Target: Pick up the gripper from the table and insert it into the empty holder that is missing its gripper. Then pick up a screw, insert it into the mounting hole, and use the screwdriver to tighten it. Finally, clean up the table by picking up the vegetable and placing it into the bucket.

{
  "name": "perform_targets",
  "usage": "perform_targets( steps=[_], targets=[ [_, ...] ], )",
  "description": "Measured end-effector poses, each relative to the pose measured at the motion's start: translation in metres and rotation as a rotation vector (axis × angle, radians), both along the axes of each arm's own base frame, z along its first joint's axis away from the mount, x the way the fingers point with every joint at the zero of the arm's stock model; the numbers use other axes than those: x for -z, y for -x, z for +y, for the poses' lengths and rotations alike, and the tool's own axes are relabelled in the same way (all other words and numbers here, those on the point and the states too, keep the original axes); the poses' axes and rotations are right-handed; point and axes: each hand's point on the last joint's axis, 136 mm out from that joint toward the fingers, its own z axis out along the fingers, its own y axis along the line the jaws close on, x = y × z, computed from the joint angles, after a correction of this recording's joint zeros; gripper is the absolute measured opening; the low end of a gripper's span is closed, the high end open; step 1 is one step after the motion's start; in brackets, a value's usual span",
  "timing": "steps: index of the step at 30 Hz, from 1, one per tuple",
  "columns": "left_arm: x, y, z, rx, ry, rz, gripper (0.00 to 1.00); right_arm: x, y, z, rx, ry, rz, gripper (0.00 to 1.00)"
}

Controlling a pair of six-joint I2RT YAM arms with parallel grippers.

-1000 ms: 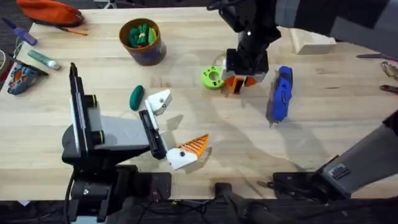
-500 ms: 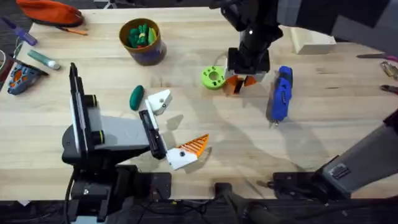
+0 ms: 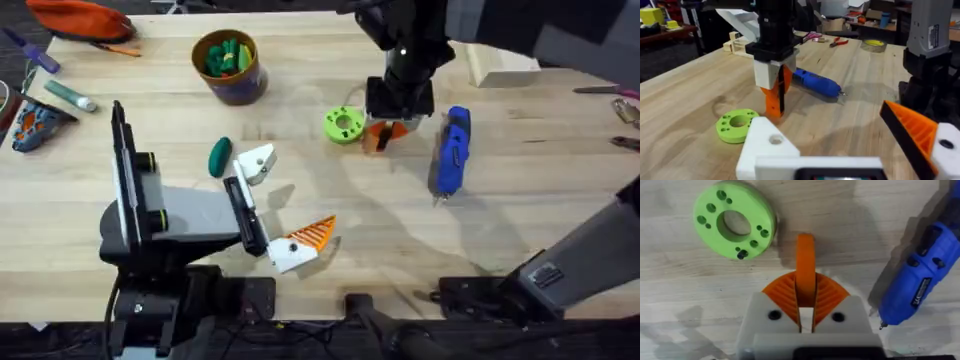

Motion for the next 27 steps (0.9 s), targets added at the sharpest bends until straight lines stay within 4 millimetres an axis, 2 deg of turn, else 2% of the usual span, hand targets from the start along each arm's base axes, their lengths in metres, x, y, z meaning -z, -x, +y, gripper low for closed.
perform_targets(
  steps=[4,22,24,27],
  targets=[
    [0.000,0.000,0.000,0.000,0.000,0.000,0.986,0.000,0.000,0.000,0.000,0.000,0.000,0.068],
    [0.000,0.000,0.000,0.000,0.000,0.000,0.986,0.000,0.000,0.000,-0.022,0.000,-0.002,0.038],
    [0.000,0.000,0.000,0.000,0.000,0.000,0.986,-0.004,-0.001,0.000,-0.022,-0.003,-0.014,0.034],
    [0.000,0.000,0.000,0.000,0.000,0.000,0.986,-0.022,-0.003,-0.001,-0.022,-0.020,-0.066,0.029]
  ],
)
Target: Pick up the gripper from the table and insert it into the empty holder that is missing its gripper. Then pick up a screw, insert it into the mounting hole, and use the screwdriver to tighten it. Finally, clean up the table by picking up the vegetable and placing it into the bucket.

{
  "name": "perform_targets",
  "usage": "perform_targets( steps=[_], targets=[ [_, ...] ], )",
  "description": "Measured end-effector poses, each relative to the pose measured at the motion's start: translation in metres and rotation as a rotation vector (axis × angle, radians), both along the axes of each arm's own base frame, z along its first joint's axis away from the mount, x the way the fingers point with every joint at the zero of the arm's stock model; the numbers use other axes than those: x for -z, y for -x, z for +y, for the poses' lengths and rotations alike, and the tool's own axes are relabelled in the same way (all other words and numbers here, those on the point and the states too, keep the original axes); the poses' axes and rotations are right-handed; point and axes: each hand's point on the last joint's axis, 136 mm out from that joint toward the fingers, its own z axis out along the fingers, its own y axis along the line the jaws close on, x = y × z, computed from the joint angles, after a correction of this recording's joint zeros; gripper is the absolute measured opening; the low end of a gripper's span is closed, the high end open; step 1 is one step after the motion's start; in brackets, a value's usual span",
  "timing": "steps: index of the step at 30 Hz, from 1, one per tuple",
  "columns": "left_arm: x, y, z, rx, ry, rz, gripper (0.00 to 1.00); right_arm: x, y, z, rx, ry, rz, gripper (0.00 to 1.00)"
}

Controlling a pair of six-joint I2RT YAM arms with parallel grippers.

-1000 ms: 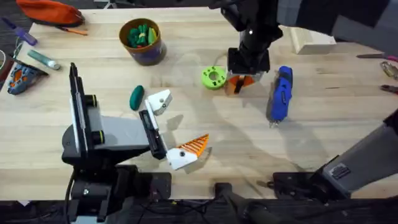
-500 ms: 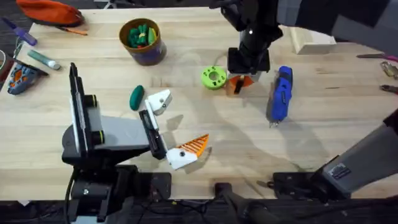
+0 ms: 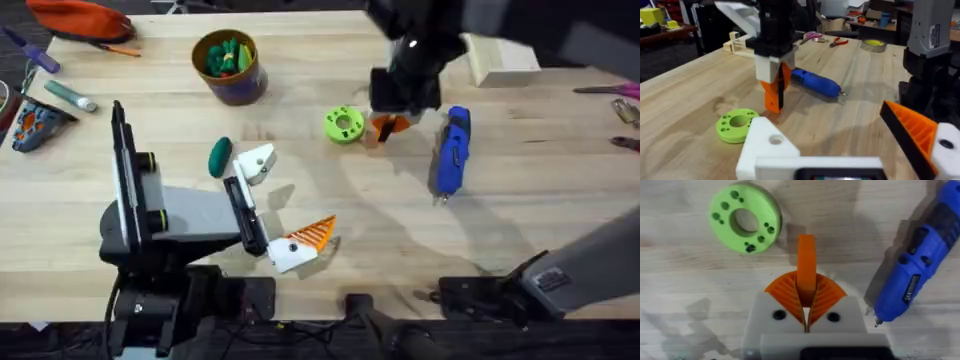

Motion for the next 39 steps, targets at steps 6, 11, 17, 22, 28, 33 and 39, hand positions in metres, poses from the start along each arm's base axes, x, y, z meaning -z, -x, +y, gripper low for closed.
perform_targets(
  steps=[6,11,17,22,28,33,39],
  targets=[
    [0.000,0.000,0.000,0.000,0.000,0.000,0.986,-0.062,-0.003,0.010,-0.044,-0.095,-0.205,0.022],
    [0.000,0.000,0.000,0.000,0.000,0.000,0.985,-0.100,0.004,0.022,-0.089,-0.169,-0.319,0.018],
    [0.000,0.000,0.000,0.000,0.000,0.000,0.985,-0.123,0.006,0.032,-0.106,-0.289,-0.420,0.016],
    [0.000,0.000,0.000,0.000,0.000,0.000,0.985,-0.108,0.017,0.048,-0.154,-0.461,-0.466,0.014],
    [0.000,0.000,0.000,0.000,0.000,0.000,0.986,-0.093,0.035,0.057,-0.219,-0.735,-0.439,0.014],
    [0.000,0.000,0.000,0.000,0.000,0.000,0.986,-0.087,0.050,0.049,-0.244,-0.949,-0.353,0.014],
    [0.000,0.000,0.000,0.000,0.000,0.000,0.985,-0.092,0.074,0.056,-0.349,-1.154,-0.281,0.013]
  ],
)
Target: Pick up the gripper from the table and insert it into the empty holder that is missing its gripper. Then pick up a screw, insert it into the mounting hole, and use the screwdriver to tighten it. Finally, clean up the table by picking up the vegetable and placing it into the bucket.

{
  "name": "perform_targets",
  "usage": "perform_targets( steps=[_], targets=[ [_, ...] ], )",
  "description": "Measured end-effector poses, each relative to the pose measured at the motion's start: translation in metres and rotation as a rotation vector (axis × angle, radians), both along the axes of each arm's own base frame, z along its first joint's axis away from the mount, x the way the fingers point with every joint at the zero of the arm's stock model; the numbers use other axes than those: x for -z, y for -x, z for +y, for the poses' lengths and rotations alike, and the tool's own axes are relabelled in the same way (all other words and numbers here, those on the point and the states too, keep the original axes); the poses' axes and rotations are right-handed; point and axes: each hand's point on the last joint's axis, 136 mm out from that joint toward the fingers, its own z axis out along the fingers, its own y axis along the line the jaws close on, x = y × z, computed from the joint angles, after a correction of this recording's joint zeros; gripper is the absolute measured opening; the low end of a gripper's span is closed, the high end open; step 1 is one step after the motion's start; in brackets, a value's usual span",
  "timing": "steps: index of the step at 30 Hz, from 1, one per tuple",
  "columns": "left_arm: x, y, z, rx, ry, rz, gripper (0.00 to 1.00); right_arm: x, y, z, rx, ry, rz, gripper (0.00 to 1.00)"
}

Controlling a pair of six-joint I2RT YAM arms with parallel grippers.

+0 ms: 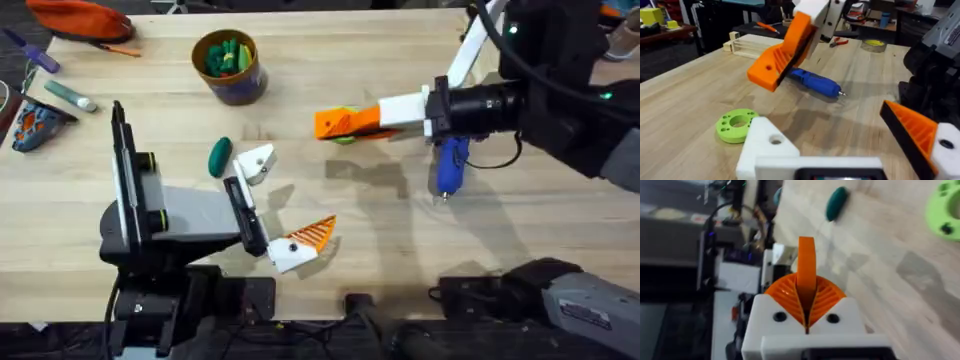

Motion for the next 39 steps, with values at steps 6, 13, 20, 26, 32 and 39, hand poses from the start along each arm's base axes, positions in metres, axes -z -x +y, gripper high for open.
perform_targets(
  steps=[6,13,20,26,32,39],
  targets=[
    [0.000,0.000,0.000,0.000,0.000,0.000,0.986,-0.009,0.020,0.006,-0.119,-0.097,-0.002,0.012],
    [0.000,0.000,0.000,0.000,0.000,0.000,0.986,-0.008,0.026,0.008,-0.166,-0.166,-0.076,0.012],
    [0.000,0.000,0.000,0.000,0.000,0.000,0.986,-0.024,0.024,0.005,-0.155,-0.271,-0.262,0.012],
    [0.000,0.000,0.000,0.000,0.000,0.000,0.986,-0.004,0.026,0.000,-0.099,-0.264,-0.160,0.012],
    [0.000,0.000,0.000,0.000,0.000,0.000,0.985,0.002,0.024,0.001,-0.102,-0.266,-0.101,0.012],
    [0.000,0.000,0.000,0.000,0.000,0.000,0.986,0.029,0.023,0.004,-0.126,-0.263,0.052,0.012]
  ],
)
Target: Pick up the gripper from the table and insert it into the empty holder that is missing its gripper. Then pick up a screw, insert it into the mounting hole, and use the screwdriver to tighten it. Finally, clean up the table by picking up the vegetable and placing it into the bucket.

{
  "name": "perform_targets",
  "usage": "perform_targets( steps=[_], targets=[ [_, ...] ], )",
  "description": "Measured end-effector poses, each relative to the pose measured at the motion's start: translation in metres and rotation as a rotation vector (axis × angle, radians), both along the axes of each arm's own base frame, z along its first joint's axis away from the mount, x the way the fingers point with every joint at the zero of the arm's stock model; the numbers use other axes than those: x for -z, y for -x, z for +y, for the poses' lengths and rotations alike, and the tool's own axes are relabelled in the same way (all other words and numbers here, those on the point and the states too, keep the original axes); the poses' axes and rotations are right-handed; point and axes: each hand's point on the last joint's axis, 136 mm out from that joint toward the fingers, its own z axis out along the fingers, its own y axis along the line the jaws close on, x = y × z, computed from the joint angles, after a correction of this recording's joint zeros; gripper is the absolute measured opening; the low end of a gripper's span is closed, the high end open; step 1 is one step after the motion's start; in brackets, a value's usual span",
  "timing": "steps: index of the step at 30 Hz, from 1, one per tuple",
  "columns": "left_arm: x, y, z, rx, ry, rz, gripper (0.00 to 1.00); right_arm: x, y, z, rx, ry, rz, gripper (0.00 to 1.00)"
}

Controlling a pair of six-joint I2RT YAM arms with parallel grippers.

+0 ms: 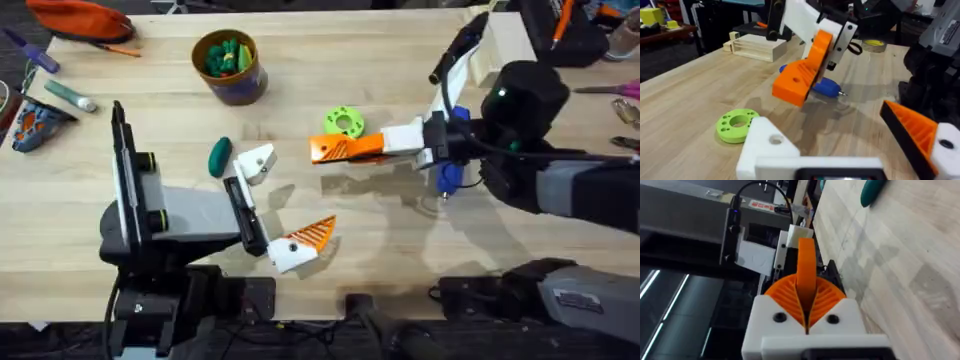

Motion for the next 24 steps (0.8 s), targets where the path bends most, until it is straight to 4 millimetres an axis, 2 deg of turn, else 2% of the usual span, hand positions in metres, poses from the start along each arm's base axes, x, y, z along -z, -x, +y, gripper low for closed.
perform_targets(
  steps=[13,24],
  targets=[
    [0.000,0.000,0.000,0.000,0.000,0.000,0.985,0.001,-0.001,0.003,-0.064,-0.044,0.027,0.012],
    [0.000,0.000,0.000,0.000,0.000,0.000,0.986,0.011,0.003,0.006,-0.105,-0.044,0.072,0.012]
  ],
)
